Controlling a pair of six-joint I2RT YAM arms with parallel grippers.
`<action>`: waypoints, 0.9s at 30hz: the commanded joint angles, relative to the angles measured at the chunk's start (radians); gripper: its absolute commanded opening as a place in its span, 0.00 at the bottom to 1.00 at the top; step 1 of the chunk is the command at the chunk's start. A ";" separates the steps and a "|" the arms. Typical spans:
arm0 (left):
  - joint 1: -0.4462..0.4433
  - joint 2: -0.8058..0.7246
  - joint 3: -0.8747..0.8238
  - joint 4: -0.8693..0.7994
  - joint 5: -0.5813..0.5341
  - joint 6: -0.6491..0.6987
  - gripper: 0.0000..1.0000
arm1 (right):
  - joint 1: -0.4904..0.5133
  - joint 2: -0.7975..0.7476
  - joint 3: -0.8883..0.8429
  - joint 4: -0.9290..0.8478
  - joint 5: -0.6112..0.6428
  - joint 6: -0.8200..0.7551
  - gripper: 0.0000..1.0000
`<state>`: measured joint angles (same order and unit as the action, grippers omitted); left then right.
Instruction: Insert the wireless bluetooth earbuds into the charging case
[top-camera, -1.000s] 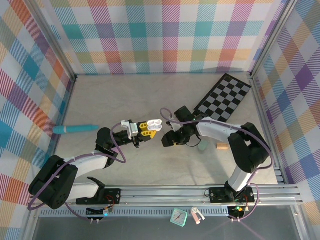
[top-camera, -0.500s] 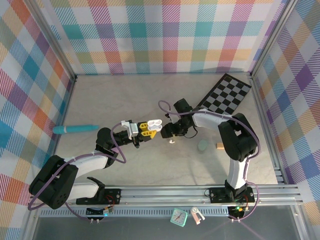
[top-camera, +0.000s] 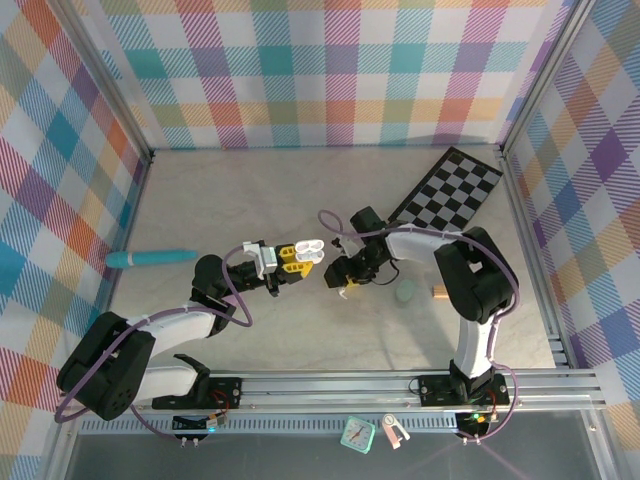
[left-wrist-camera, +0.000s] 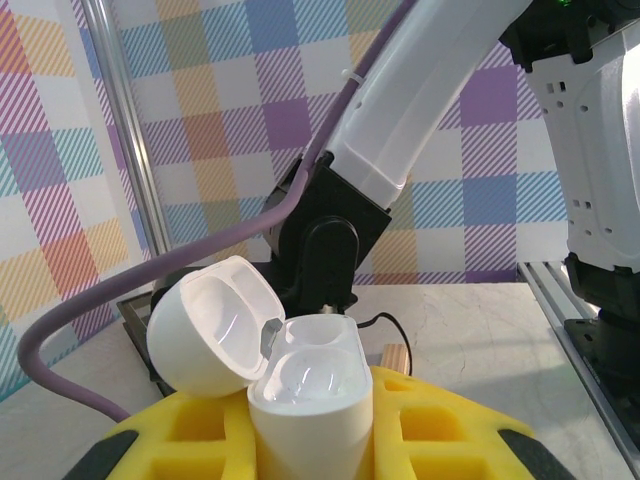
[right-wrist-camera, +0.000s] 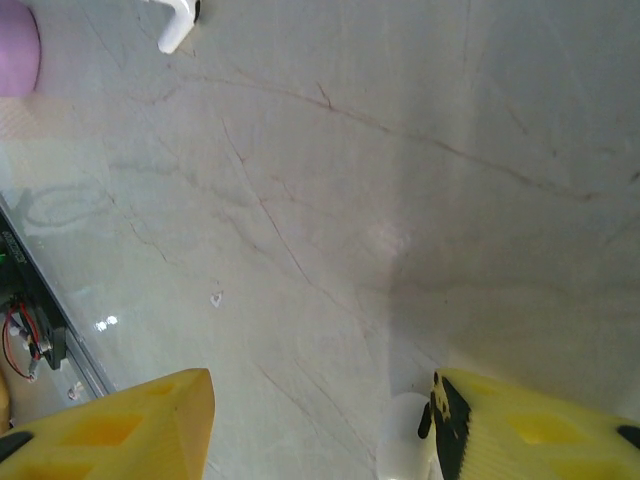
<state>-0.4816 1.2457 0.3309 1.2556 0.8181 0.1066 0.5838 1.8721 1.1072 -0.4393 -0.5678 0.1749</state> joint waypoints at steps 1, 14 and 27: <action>0.006 -0.025 0.003 0.021 0.015 0.030 0.17 | 0.011 -0.048 -0.024 0.004 -0.042 0.004 0.59; 0.006 -0.027 0.003 0.018 0.011 0.041 0.17 | 0.034 -0.156 -0.123 0.106 0.010 0.137 0.58; 0.006 -0.034 0.002 0.010 0.008 0.044 0.17 | 0.040 -0.069 -0.082 0.026 0.032 0.108 0.60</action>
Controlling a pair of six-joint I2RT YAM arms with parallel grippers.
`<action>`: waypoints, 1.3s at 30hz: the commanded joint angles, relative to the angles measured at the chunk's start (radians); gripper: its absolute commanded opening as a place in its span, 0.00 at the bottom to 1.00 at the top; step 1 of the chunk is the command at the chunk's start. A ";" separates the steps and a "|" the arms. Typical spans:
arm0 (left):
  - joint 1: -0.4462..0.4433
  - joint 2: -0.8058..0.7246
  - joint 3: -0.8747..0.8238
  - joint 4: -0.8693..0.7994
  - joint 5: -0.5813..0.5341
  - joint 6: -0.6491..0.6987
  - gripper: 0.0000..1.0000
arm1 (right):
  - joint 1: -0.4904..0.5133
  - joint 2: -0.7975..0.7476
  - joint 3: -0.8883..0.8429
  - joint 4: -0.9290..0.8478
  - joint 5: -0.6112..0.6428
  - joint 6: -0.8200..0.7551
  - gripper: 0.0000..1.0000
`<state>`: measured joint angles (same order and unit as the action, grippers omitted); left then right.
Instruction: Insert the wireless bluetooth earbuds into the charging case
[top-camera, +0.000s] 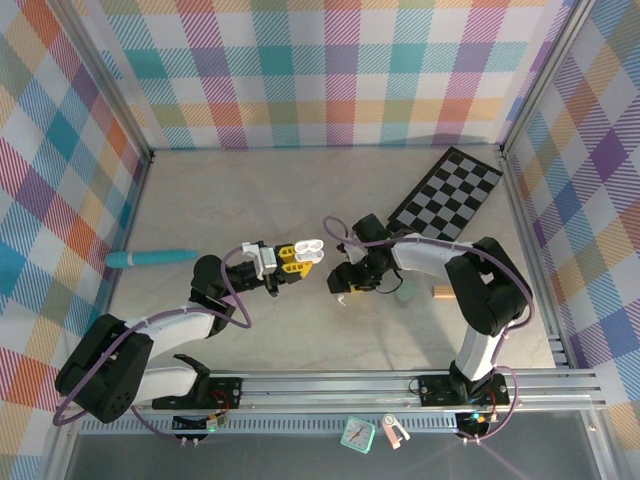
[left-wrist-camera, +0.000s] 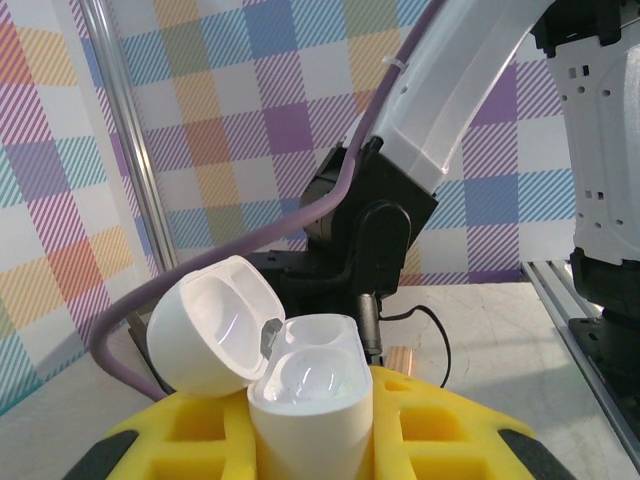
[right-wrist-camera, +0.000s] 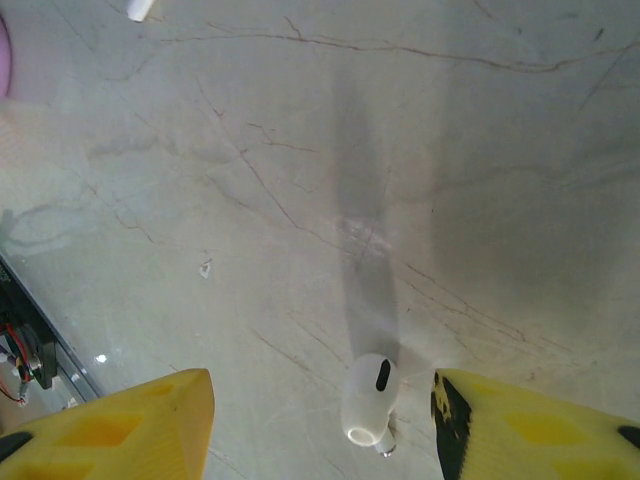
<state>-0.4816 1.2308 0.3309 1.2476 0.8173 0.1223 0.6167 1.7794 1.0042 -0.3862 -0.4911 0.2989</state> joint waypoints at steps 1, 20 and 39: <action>0.006 -0.019 0.002 0.016 0.011 0.028 0.17 | 0.013 0.028 0.022 -0.026 -0.061 -0.017 0.60; 0.006 -0.029 0.005 0.018 0.013 0.029 0.17 | 0.067 -0.020 0.001 0.031 -0.178 0.039 0.57; 0.009 -0.054 -0.018 0.010 -0.006 0.055 0.18 | 0.098 -0.084 0.053 -0.094 0.058 -0.038 0.57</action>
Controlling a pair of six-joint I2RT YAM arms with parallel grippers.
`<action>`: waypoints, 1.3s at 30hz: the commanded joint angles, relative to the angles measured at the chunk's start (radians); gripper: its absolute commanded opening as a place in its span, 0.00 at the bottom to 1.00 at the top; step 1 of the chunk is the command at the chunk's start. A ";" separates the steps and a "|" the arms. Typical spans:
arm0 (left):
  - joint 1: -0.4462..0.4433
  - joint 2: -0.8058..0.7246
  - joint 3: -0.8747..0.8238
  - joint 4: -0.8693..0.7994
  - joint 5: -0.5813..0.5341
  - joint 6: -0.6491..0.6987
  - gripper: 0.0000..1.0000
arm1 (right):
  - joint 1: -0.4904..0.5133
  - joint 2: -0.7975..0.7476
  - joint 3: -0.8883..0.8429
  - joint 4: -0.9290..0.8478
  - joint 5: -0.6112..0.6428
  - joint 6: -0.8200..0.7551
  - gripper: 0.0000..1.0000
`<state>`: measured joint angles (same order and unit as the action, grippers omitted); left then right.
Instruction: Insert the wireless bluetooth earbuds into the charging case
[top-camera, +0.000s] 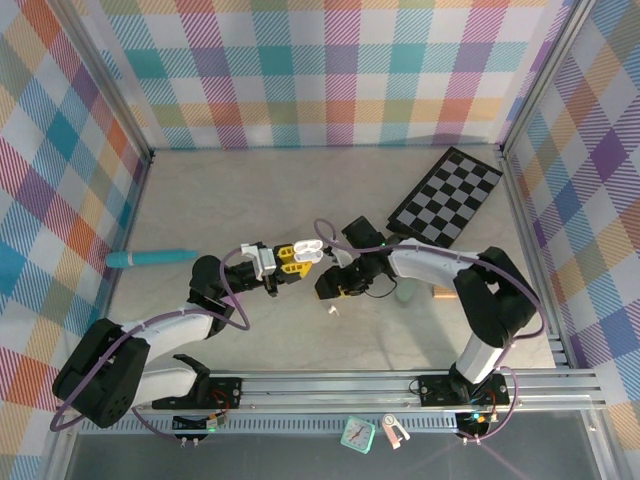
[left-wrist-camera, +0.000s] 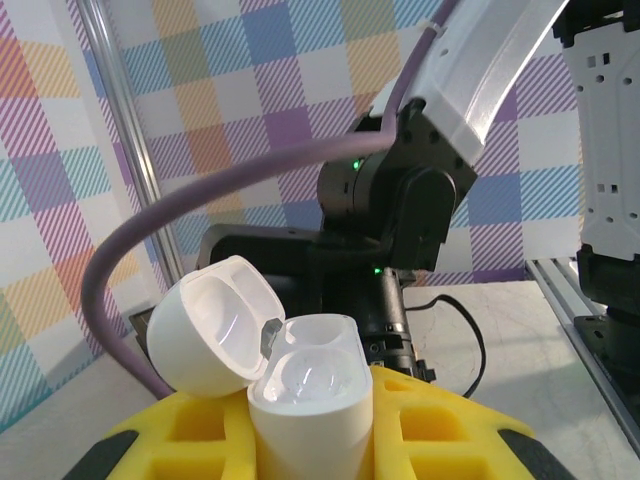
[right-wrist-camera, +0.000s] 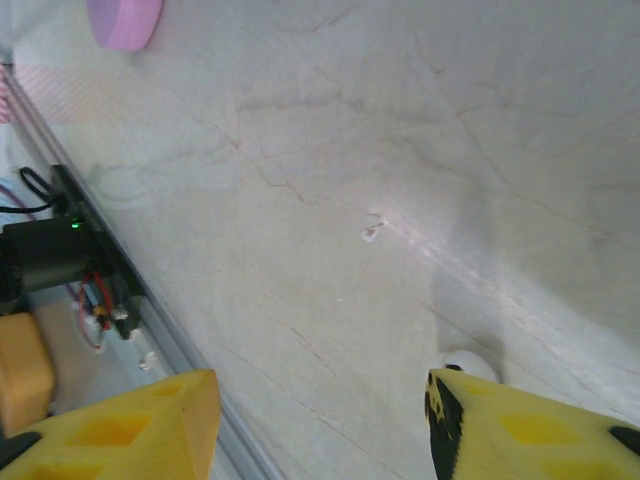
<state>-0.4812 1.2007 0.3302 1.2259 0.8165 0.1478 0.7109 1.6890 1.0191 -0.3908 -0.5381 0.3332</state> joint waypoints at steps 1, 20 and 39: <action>0.010 -0.028 -0.022 0.044 -0.009 0.025 0.18 | 0.002 0.021 0.053 -0.111 0.116 -0.096 0.57; 0.030 -0.223 -0.050 -0.115 -0.051 0.053 0.18 | -0.004 0.213 0.081 -0.110 -0.087 -0.228 0.49; 0.028 -0.201 -0.033 -0.117 -0.036 0.049 0.18 | -0.004 0.128 -0.042 -0.087 -0.103 -0.216 0.46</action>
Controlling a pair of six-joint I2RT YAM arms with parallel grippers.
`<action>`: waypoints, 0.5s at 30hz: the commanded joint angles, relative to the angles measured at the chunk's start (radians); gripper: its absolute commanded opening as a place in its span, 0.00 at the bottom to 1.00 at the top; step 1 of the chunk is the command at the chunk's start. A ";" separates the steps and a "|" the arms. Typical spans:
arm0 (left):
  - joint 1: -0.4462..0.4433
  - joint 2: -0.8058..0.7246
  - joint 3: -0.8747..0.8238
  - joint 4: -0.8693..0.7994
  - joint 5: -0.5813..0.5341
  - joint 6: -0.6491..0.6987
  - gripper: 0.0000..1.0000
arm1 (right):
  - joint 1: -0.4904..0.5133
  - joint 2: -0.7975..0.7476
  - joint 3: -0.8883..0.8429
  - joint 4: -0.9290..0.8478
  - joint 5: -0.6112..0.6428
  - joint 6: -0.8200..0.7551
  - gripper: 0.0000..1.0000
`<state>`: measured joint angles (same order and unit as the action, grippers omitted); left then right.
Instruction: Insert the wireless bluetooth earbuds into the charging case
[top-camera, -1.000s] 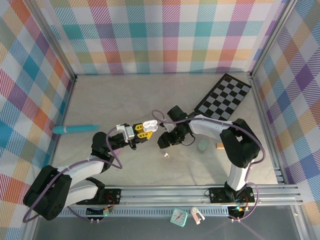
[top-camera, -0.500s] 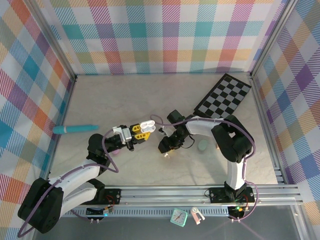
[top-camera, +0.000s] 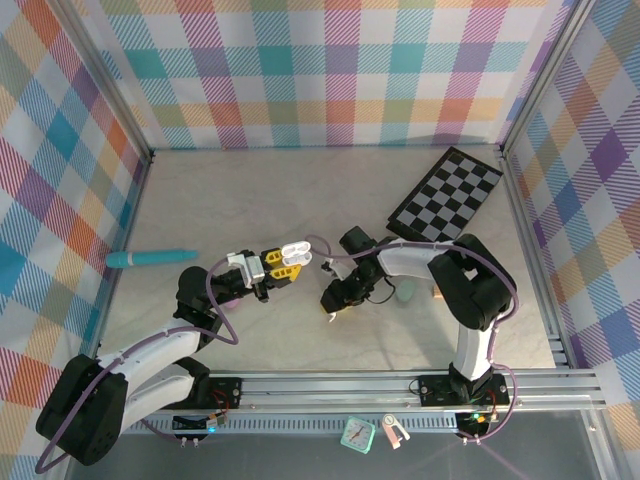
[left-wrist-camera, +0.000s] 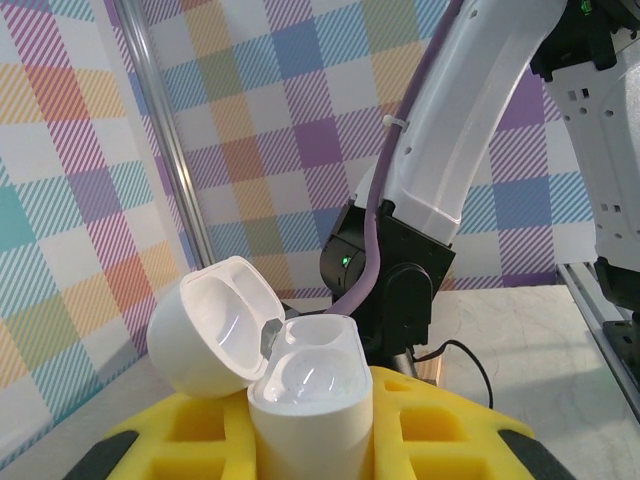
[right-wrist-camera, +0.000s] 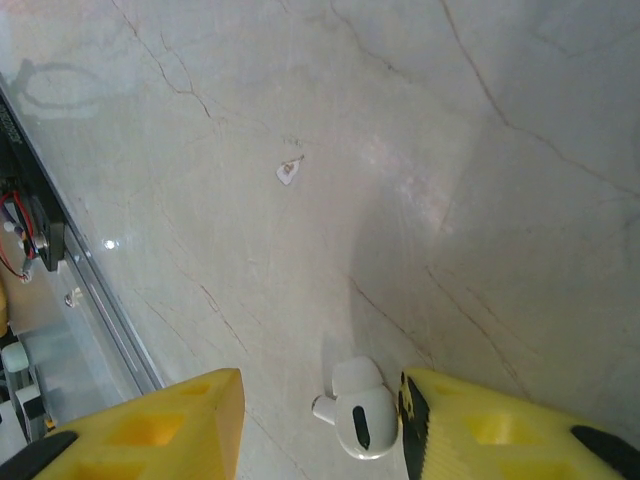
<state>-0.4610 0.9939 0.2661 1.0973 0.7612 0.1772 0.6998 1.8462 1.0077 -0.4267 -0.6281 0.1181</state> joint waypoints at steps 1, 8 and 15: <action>0.009 0.008 0.032 0.012 0.020 0.021 0.18 | 0.007 -0.036 -0.037 -0.049 0.004 0.003 0.47; 0.009 0.025 0.038 0.015 0.025 0.022 0.18 | 0.007 -0.065 -0.063 -0.016 0.024 0.050 0.46; 0.008 0.043 0.042 0.038 0.032 0.014 0.18 | 0.007 -0.026 -0.054 0.043 0.015 0.078 0.41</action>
<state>-0.4610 1.0355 0.2794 1.0981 0.7685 0.1772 0.7006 1.8008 0.9562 -0.4103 -0.5957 0.1764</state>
